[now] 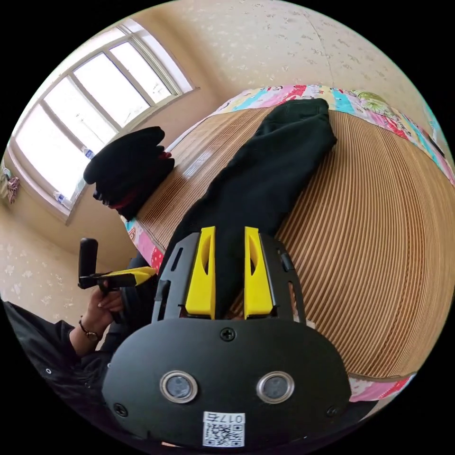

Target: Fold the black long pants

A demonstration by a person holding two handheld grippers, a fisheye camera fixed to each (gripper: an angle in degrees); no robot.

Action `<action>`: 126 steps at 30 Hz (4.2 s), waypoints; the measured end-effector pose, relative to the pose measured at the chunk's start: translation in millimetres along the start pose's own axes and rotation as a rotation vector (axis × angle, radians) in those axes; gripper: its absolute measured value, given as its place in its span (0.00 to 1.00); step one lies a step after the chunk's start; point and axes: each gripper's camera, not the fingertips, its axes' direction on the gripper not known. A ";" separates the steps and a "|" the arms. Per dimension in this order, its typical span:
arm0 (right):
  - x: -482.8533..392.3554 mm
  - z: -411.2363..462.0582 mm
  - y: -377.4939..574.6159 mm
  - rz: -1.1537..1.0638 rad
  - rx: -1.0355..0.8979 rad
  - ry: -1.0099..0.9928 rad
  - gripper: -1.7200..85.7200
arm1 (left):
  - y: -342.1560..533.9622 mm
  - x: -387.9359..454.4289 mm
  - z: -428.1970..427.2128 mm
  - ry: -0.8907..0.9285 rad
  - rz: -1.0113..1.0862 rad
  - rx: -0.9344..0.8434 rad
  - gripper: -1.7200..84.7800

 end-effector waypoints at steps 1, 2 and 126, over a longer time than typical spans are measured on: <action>3.9 -0.3 7.5 0.004 -0.007 -0.021 0.13 | -4.4 0.2 4.4 -0.003 0.006 -0.009 0.14; 10.9 3.5 19.3 0.012 -0.033 -0.056 0.14 | -12.9 0.8 15.7 0.002 0.016 -0.042 0.15; -18.2 75.7 -168.1 0.466 -0.033 -0.353 0.19 | 158.8 7.1 -82.3 -0.166 -0.206 0.283 0.16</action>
